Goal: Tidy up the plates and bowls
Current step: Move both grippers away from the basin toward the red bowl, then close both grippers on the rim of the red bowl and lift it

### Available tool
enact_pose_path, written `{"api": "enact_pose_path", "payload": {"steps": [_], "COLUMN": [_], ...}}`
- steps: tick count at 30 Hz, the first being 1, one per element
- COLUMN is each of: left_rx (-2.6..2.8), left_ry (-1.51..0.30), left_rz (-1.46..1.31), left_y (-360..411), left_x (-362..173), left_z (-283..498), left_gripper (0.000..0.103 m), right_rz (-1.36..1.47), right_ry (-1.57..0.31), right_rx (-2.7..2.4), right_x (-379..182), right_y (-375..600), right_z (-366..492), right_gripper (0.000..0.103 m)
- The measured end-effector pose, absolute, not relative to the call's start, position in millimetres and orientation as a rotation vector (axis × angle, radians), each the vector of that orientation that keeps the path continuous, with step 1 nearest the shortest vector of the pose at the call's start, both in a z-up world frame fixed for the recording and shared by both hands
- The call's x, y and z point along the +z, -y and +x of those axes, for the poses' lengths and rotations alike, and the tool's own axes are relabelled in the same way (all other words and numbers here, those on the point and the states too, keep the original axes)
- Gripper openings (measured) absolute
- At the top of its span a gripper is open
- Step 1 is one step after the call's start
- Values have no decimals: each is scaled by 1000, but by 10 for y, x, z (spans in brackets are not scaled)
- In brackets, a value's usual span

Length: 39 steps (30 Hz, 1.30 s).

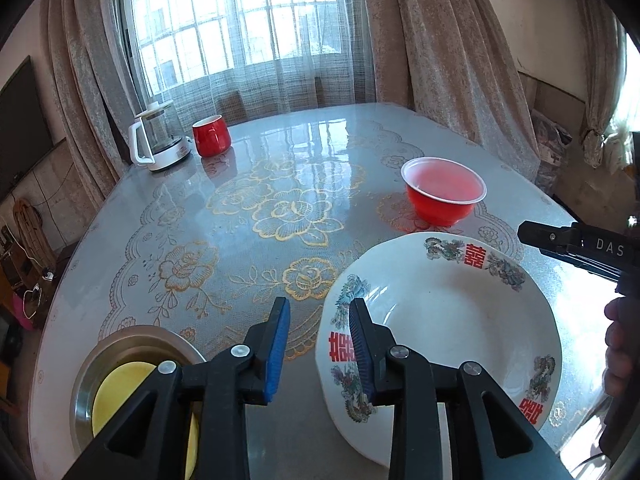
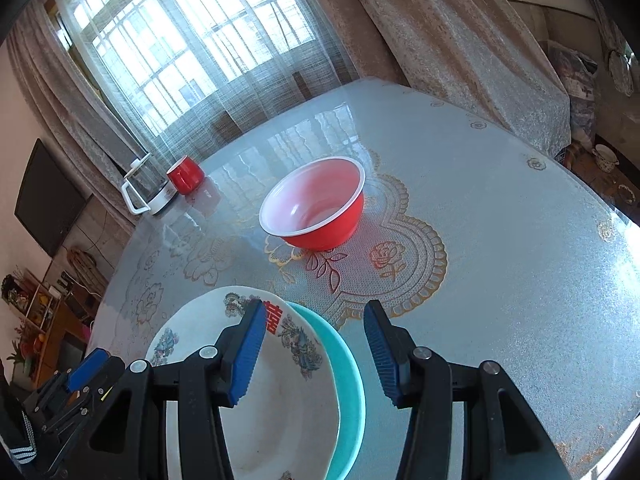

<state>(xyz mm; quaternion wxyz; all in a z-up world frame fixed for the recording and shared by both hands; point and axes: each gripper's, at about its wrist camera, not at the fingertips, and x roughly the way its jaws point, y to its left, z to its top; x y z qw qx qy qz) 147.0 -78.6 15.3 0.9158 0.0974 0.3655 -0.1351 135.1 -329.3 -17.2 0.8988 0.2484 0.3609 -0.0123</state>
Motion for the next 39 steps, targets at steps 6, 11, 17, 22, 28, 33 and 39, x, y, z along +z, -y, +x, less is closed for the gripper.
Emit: {"api": "enact_pose_path", "payload": {"steps": [6,11,17,22,28,33,39], "left_rx": [-283,-341,-421,-454,-464,-459,-490], "left_ry": [-865,-904,-920,-966,-996,-1039,-1064], "left_rz": [99,14,-57,-141,-209,-248,-193], "left_y": [877,1022,1301,1497,1708,1820,2001], "left_x": [118,158,186,128,37,-83,-160], "left_z": [1787,2031,2351,2652,2884,3021,3014], "left_gripper": [31,31,31,31,31,31,18], "right_rz": [555,550,573,582,589,609,588], "right_ry": [-739,-739,-772,-781,-796,-824,-847], "right_rx": [-22,6,-18,-26,-38,-50,-20], "right_x": [-147,-107,-155,-172,-215,-333,-403], "right_y": [3487,3538,3643,3705,3759,3801,3726], "right_z": [1459,1653,1937,2132,2323,2429,2473], "right_gripper": [51,49,34,27,25,25,17]}}
